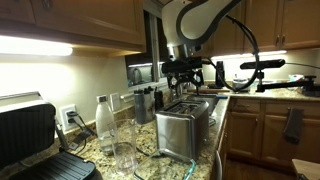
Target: Put the two slices of bread in each of the two slots of the toaster
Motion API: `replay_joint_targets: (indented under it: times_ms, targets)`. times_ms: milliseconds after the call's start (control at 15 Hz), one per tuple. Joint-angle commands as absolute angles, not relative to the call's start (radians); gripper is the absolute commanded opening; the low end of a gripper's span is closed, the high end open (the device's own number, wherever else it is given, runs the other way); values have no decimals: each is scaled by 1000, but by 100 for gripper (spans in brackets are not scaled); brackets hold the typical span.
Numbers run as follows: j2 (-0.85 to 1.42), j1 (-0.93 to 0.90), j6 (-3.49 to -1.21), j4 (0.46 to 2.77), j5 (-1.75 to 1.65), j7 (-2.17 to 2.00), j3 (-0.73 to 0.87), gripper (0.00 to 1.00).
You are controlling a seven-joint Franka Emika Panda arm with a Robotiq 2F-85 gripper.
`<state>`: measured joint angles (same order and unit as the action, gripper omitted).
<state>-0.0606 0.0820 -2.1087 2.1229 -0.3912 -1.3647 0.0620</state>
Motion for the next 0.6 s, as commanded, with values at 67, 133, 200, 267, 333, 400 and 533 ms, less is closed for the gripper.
replay_joint_targets:
  times_ms: [67,133,200,267,333,400,533]
  targets:
    - [-60,85,-2107,2121,-389,-1359,59,100]
    - [-60,85,-2107,2121,-388,-1358,59,100]
    - [-60,85,-2107,2121,-388,-1357,59,100]
    - [-60,85,-2107,2121,-387,-1357,59,100]
    - [-60,85,-2107,2121,-387,-1357,59,100]
    - [-60,85,-2107,2121,-387,-1356,59,100]
    - [-60,85,-2107,2121,-386,-1356,59,100]
